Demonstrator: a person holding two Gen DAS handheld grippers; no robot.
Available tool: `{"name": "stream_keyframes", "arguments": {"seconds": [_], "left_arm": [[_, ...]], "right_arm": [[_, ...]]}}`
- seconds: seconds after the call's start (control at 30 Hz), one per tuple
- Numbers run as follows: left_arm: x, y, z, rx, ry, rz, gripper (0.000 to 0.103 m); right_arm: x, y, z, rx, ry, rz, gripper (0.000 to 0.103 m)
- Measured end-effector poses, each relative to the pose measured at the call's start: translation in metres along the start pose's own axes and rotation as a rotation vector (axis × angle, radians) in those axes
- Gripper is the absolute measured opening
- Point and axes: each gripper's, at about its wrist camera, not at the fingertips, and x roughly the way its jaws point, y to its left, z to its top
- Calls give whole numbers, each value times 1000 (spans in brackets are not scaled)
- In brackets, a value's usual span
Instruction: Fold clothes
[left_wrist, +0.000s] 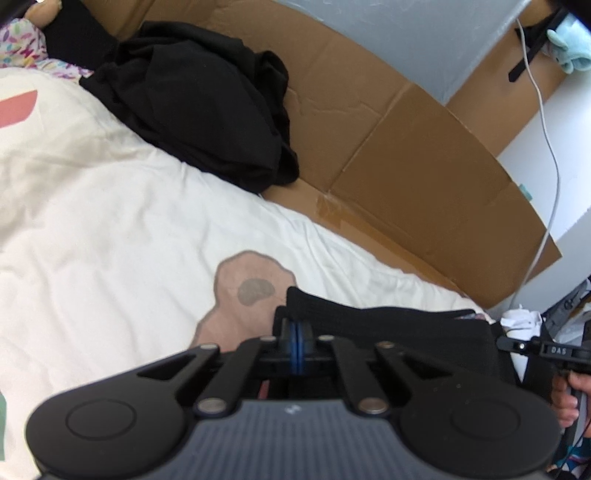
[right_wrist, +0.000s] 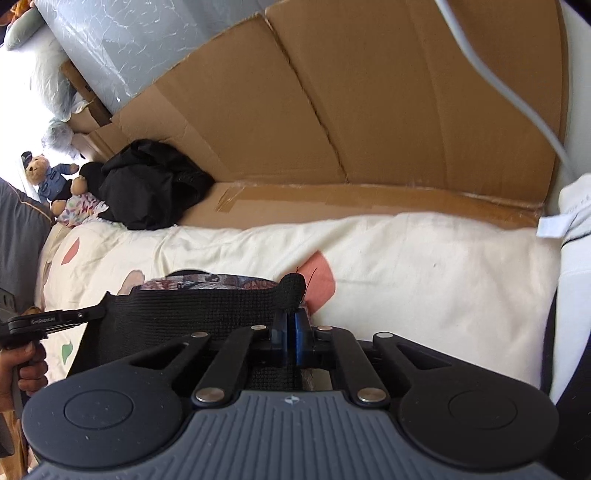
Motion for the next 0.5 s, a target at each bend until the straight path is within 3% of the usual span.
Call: {"name": "stream_keyframes", "arguments": {"seconds": [0.3,0.5], "left_arm": [[8,-2,0,28,2,13,1],[7,0,-4,27,-1,36,8]], "right_arm": [[7,-4,2,0,10,-8,4],[14,-3,-1,-6,25,-5,4]]}}
